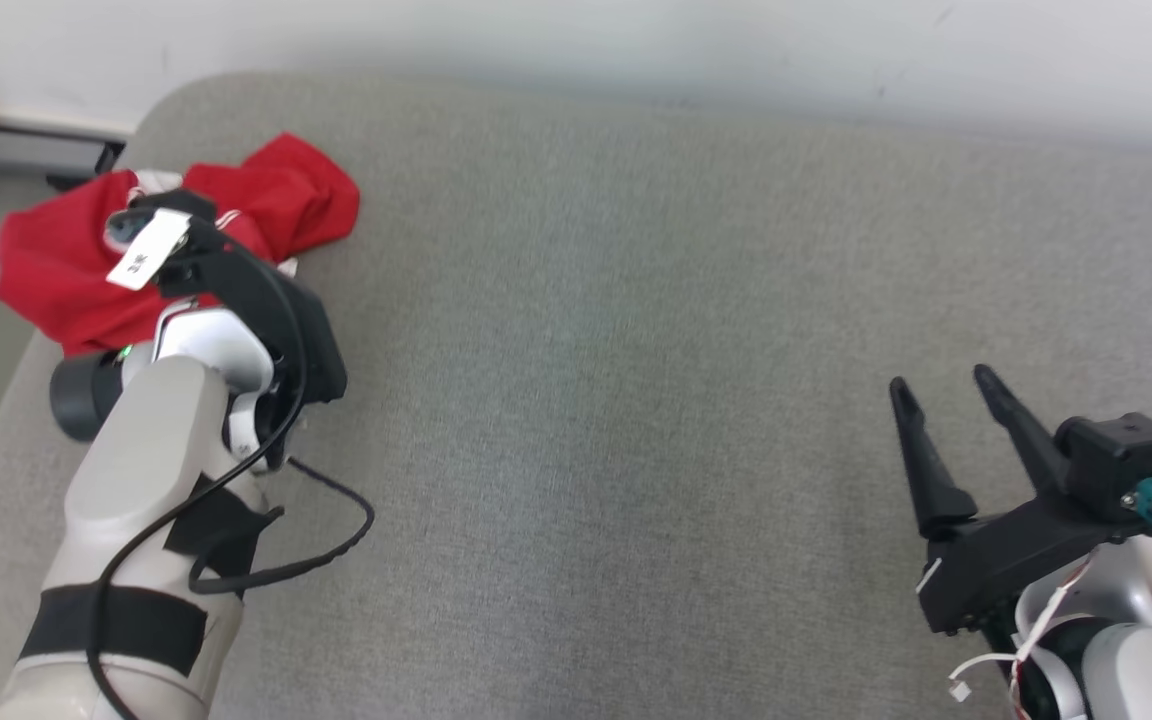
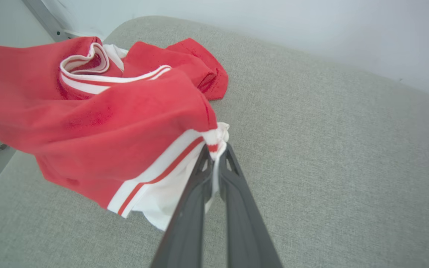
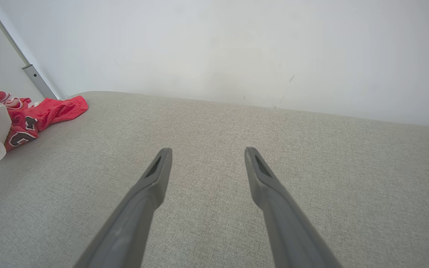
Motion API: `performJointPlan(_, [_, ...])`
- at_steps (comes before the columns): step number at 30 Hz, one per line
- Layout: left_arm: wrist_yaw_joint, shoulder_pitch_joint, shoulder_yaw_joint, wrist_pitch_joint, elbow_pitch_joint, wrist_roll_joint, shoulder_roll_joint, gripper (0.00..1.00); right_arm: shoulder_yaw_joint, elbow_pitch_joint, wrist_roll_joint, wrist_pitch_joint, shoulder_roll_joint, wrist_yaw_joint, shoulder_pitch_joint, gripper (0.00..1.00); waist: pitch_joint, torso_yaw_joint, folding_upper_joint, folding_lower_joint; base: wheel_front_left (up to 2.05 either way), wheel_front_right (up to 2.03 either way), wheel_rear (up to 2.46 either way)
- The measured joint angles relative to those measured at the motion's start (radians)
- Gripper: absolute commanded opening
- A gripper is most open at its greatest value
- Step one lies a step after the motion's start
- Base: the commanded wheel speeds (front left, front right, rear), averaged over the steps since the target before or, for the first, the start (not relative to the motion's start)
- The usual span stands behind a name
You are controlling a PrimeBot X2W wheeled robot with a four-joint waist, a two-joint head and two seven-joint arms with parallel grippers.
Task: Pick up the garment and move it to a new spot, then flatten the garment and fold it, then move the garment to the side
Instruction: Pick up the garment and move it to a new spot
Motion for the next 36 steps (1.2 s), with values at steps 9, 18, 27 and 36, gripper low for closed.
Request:
performJointPlan(9, [-0.077, -0.055, -0.046, -0.063, -0.001, 0.001, -0.034, 0.0, 0.047, 0.09, 0.025, -0.048, 0.041, 0.0, 0.005, 1.0, -0.137, -0.046, -0.0001, -0.0001, 0.0, 0.0, 0.0])
performJointPlan(18, [-0.156, -0.06, -0.052, -0.118, -0.09, -0.091, -0.053, 0.0, 0.069, 0.091, 0.026, -0.073, 0.05, -0.017, 0.06, 1.0, -0.218, -0.153, -0.0002, -0.0001, 0.0, 0.0, 0.0])
performJointPlan(27, [-0.158, -0.081, -0.322, -0.172, -0.365, -0.374, -0.047, 0.0, 0.092, 0.087, 0.026, -0.091, 0.057, -0.028, 0.083, 1.0, -0.261, -0.299, -0.0001, 0.0, 0.0, 0.0, 0.0])
performJointPlan(36, [-0.097, -0.096, -0.463, -0.233, -0.477, -0.559, -0.046, 0.0, 0.097, 0.085, 0.035, -0.1, 0.058, -0.037, 0.106, 1.0, -0.272, -0.435, -0.0001, 0.0001, 0.0, 0.0, 0.0])
